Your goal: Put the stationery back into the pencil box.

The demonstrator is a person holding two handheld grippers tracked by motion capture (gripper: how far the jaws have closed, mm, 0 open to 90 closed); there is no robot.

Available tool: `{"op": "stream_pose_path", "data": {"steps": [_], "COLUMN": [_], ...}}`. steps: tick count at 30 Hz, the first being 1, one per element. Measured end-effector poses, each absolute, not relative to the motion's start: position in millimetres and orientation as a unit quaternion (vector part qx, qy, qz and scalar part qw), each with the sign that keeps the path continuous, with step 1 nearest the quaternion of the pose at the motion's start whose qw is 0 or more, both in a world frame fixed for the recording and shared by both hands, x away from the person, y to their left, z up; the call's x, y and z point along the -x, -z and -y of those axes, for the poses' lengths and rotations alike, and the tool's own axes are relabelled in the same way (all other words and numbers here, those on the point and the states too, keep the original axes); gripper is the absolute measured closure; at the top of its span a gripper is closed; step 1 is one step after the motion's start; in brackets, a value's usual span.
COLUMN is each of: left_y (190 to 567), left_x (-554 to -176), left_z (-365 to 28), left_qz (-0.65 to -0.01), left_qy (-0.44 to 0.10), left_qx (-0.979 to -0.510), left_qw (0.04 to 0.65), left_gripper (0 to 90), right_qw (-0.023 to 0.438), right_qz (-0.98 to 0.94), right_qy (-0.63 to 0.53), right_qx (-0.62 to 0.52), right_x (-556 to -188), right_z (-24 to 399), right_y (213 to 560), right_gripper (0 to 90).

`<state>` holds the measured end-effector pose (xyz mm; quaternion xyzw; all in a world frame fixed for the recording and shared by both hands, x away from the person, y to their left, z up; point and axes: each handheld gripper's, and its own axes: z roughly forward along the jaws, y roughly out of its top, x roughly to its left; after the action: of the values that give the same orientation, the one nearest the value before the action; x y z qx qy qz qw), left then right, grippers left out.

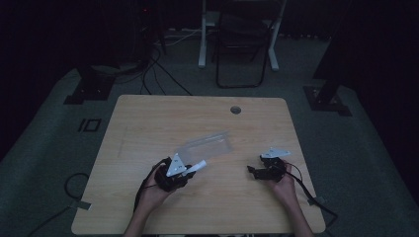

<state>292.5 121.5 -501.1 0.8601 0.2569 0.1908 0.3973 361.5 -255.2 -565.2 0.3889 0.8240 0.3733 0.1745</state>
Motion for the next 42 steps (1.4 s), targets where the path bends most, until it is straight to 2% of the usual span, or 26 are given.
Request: {"op": "stream_pose_path", "data": {"steps": [42], "left_y": [493], "left_x": [-317], "left_z": [-110], "left_qz": [-0.25], "left_qy": [-0.208], "left_qx": [-0.863], "left_qw": [0.388], "left_gripper": [70.9], "right_qw": [0.174], "right_qz": [-0.824], "right_qy": [-0.373], "right_qx": [-0.388], "right_x": [-362], "right_z": [255], "right_y": [565], "right_gripper": [24.4]}}
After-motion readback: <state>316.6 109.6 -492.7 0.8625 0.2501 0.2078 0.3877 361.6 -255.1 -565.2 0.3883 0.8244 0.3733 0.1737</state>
